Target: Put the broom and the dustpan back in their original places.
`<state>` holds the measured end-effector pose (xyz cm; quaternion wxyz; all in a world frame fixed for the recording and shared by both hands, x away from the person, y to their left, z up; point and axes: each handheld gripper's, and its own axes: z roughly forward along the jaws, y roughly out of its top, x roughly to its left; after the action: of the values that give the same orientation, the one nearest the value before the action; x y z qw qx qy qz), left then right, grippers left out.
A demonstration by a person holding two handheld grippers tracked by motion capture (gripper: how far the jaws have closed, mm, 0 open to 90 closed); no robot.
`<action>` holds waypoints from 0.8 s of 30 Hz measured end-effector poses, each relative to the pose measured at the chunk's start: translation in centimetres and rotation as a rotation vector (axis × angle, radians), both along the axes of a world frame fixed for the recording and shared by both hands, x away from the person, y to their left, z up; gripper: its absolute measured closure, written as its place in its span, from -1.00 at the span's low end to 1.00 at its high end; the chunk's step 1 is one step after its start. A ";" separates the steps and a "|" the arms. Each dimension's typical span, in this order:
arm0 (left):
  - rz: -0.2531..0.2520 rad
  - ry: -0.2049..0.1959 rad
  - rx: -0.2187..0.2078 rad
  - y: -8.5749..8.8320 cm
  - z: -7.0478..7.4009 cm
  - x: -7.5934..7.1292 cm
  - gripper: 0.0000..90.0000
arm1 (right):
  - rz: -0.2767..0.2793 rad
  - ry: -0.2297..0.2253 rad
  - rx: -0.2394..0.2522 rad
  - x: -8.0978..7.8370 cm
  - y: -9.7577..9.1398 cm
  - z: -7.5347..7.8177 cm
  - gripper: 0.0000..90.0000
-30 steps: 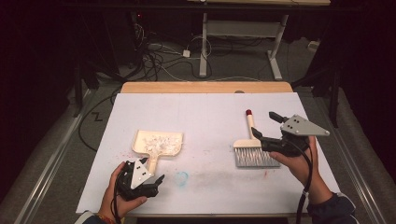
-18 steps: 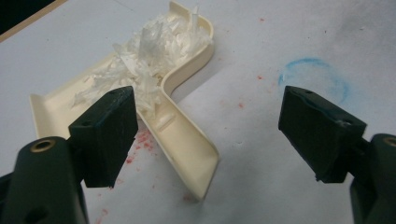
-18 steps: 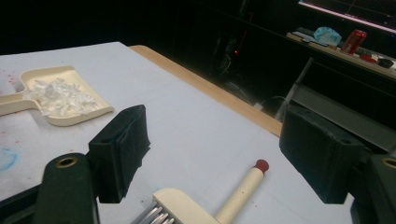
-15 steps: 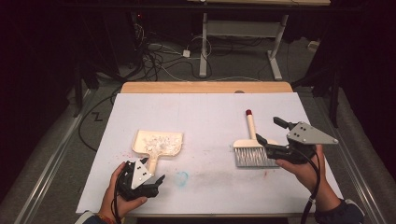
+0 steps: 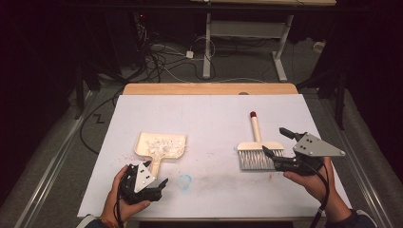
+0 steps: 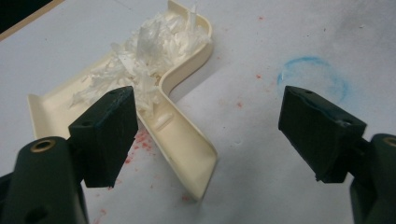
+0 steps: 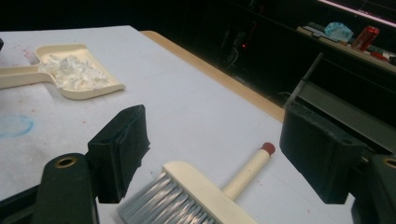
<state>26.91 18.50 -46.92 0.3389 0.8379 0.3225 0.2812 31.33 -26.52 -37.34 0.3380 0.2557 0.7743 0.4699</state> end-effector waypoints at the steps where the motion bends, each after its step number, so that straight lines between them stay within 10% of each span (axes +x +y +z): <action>1: 0.000 0.000 0.001 0.0 0.0 0.0 -0.57 | 0.000 0.003 -0.004 0.0 -0.1 -0.1 -0.46; 24: -0.007 0.001 0.005 -0.2 -0.1 0.1 -0.57 | -0.019 0.041 -0.020 -1.1 -3.2 -3.9 -0.47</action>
<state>27.06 18.31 -46.98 0.3375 0.8401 0.3189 0.2802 30.24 -29.70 -41.20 0.3290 0.2692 0.7832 0.4537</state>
